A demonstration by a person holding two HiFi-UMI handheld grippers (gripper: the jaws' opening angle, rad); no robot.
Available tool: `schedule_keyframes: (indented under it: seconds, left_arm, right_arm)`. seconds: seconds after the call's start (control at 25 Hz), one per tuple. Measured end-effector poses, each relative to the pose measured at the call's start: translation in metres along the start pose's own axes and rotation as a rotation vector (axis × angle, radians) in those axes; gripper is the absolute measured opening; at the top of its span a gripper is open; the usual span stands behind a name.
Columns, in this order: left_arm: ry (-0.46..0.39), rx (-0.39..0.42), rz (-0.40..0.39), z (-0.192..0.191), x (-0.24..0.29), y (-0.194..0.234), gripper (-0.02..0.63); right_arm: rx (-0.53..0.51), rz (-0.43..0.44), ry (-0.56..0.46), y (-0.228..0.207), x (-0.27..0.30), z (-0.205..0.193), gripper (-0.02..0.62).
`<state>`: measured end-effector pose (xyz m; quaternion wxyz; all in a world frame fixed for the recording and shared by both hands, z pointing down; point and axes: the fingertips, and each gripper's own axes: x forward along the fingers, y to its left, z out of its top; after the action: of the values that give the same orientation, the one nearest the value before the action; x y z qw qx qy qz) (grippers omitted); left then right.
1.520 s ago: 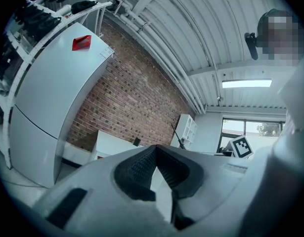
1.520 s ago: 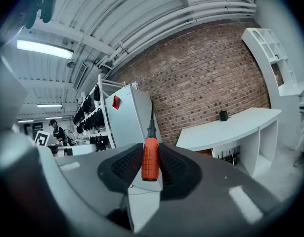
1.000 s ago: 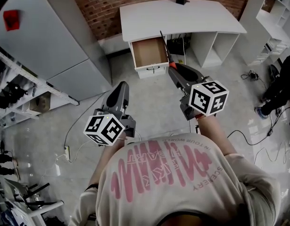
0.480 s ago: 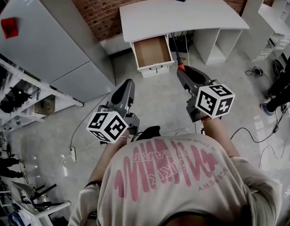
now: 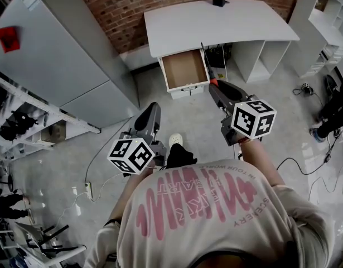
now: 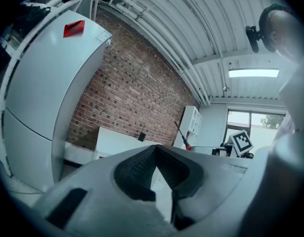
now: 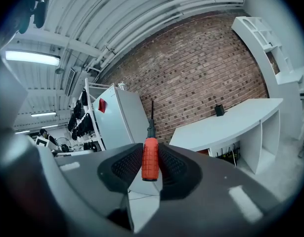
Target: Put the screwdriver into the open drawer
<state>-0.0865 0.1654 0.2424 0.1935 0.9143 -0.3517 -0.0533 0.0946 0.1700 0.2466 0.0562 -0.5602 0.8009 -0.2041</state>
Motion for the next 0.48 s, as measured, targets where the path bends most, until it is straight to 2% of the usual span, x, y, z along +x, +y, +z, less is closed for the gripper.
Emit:
schedule_keyframes:
  seconds: [0.24, 0.48]
  left_arm:
    - [-0.017, -0.047, -0.024, 0.009, 0.048, 0.055, 0.003]
    - [-0.047, -0.049, -0.052, 0.058, 0.106, 0.115, 0.003]
  right_arm:
    - [-0.027, -0.036, 0.031, -0.02, 0.062, 0.004, 0.112]
    - [-0.041, -0.063, 0.01, -0.033, 0.137, 0.038, 0.112]
